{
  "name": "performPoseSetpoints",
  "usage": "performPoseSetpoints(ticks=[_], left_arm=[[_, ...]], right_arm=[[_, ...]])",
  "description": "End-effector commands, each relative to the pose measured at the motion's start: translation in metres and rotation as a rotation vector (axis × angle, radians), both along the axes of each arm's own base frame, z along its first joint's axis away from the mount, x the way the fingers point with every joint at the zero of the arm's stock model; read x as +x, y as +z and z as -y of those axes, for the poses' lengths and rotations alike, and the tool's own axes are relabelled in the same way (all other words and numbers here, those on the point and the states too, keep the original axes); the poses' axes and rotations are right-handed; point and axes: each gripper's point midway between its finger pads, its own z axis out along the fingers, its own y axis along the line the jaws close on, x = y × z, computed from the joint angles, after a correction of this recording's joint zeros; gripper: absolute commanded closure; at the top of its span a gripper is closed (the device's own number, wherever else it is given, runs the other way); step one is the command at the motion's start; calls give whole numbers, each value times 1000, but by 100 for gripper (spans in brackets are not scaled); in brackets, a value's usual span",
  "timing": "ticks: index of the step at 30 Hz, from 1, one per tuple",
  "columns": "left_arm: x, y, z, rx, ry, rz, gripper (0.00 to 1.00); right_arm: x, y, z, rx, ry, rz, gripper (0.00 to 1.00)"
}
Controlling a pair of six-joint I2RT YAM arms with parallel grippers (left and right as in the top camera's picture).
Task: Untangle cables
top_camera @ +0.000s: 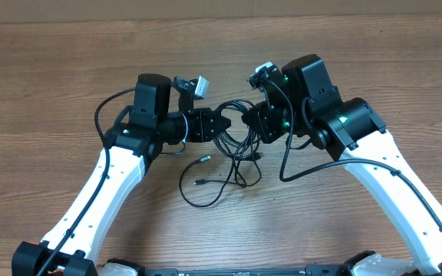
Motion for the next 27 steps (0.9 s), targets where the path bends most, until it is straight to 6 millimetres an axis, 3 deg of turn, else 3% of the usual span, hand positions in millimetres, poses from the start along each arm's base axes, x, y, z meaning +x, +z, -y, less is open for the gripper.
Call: performPoseSetpoints(ticks=[1, 4, 7, 10, 15, 20, 25, 27], left_arm=[[13, 10, -2, 16, 25, 72, 96], [19, 18, -1, 3, 27, 117, 96], [28, 19, -5, 11, 80, 120, 96], [41, 8, -19, 67, 217, 74, 96], [59, 2, -42, 59, 445, -35, 96], [77, 35, -47, -116, 476, -19, 96], [75, 60, -44, -223, 371, 22, 96], [71, 60, -43, -233, 342, 9, 96]], right_arm=[[-14, 4, -6, 33, 49, -48, 87], [-25, -1, -5, 27, 60, -101, 88], [-47, 4, -16, 93, 182, -150, 90], [-67, 12, -25, 167, 294, -186, 90], [-81, 7, -19, 146, 325, -230, 90], [-88, 2, -15, 124, 337, -260, 90], [-84, 0, -13, 106, 326, -243, 89], [-78, -2, -12, 85, 313, -216, 76]])
